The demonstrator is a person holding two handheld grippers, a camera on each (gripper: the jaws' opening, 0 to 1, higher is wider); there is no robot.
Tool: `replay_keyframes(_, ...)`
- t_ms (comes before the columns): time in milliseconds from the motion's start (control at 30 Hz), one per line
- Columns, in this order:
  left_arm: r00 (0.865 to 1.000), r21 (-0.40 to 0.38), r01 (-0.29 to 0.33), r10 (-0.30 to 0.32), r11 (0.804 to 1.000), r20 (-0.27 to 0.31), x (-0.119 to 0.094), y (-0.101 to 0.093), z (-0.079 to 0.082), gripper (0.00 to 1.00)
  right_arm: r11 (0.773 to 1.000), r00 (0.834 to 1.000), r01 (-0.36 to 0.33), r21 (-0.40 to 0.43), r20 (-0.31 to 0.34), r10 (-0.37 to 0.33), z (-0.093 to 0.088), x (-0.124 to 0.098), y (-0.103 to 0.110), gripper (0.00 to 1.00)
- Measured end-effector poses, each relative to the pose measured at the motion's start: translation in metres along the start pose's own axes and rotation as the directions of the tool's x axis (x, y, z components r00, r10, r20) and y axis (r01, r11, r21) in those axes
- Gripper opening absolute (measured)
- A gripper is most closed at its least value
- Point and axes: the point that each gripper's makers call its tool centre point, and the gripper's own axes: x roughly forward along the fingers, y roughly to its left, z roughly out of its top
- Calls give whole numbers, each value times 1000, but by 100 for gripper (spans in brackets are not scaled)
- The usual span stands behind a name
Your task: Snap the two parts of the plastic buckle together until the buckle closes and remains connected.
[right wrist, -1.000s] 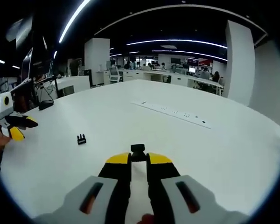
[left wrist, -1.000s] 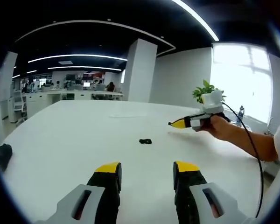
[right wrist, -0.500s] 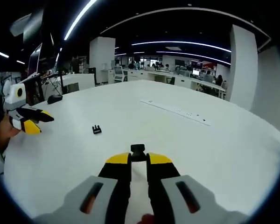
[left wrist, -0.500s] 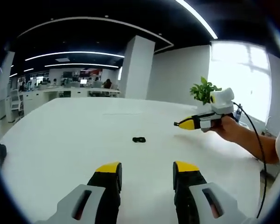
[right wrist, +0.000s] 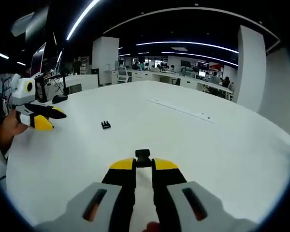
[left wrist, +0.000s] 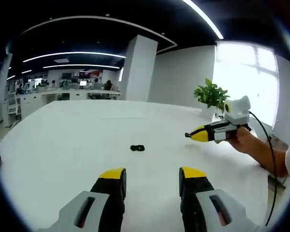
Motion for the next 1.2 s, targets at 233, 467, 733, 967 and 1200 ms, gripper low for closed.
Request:
replay_keyframes(233, 1000, 9, 14, -14, 1000, -20, 12, -3, 1, 44, 1000, 1000, -11, 7, -2, 11, -2, 0, 3, 13)
replay_keyframes(467, 999, 45, 25, -23, 999, -42, 27, -3, 3, 43, 1000, 1000, -13, 10, -10, 13, -6, -2, 3, 13)
replay_keyframes(733, 996, 32, 59, -56, 998, -67, 51, -1, 4, 42, 1000, 1000, -16, 7, -4, 16, -7, -4, 3, 13)
replay_keyframes(967, 995, 39, 52, -48, 998, -91, 61, 2, 3, 42, 1000, 1000, -18, 7, -2, 18, -7, -5, 2, 13)
replay_keyframes(1200, 994, 19, 63, -61, 998, -96, 71, 4, 6, 40, 1000, 1000, -28, 10, -4, 28, -8, -4, 4, 13)
